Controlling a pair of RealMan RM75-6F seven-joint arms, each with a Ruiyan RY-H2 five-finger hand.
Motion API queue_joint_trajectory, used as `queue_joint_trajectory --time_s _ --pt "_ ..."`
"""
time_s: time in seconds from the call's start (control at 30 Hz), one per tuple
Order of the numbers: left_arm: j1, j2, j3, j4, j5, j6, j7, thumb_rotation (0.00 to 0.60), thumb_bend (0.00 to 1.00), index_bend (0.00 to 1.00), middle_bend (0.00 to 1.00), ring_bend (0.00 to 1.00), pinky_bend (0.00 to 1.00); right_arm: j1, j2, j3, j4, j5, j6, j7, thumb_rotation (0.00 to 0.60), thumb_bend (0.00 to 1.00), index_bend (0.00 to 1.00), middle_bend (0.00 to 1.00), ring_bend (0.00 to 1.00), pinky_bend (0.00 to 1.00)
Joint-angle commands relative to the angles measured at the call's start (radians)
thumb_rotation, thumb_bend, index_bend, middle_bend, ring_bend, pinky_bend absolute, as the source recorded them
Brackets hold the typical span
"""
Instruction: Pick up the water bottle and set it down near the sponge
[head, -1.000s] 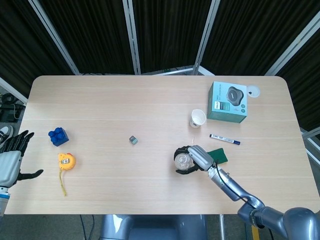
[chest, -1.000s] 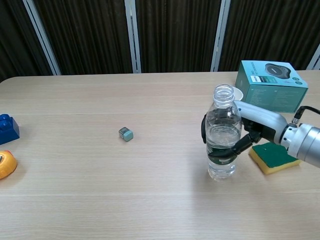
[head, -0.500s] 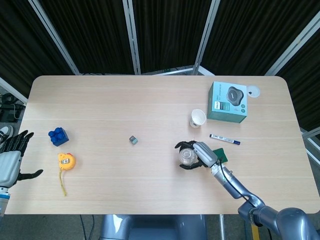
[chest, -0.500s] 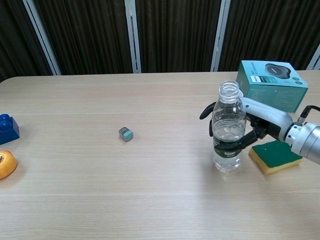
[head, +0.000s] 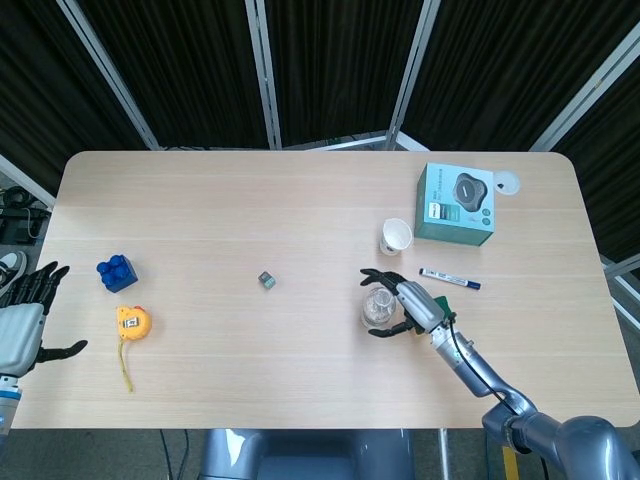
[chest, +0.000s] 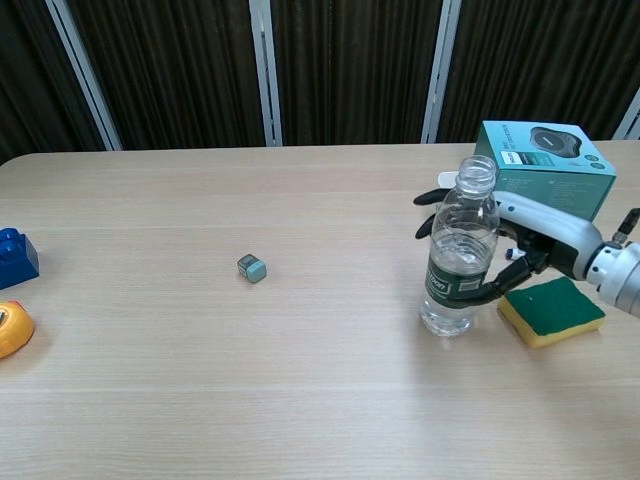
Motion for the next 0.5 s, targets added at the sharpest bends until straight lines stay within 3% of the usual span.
queue_joint_trajectory --time_s 0.03,0.27,0.5 --pt "0.0 0.001 0.001 -0.001 0.001 0.0 -0.001 0.6 0.0 0.0 0.0 0.0 0.0 -0.001 0.011 -0.009 0.001 0.005 -0.011 -0.021 0.6 0.0 0.0 0.02 0.0 0.0" --pt "0.002 0.018 0.011 -0.008 0.025 -0.003 -0.012 0.6 0.0 0.0 0.0 0.0 0.0 0.002 0.099 -0.031 -0.067 0.023 -0.072 -0.082 0.6 0.0 0.0 0.0 0.0 0.0" --pt "0.008 0.037 0.023 -0.02 0.067 0.003 -0.041 0.6 0.0 0.0 0.0 0.0 0.0 -0.021 0.205 -0.026 -0.178 0.085 -0.126 -0.248 0.6 0.0 0.0 0.0 0.0 0.0"
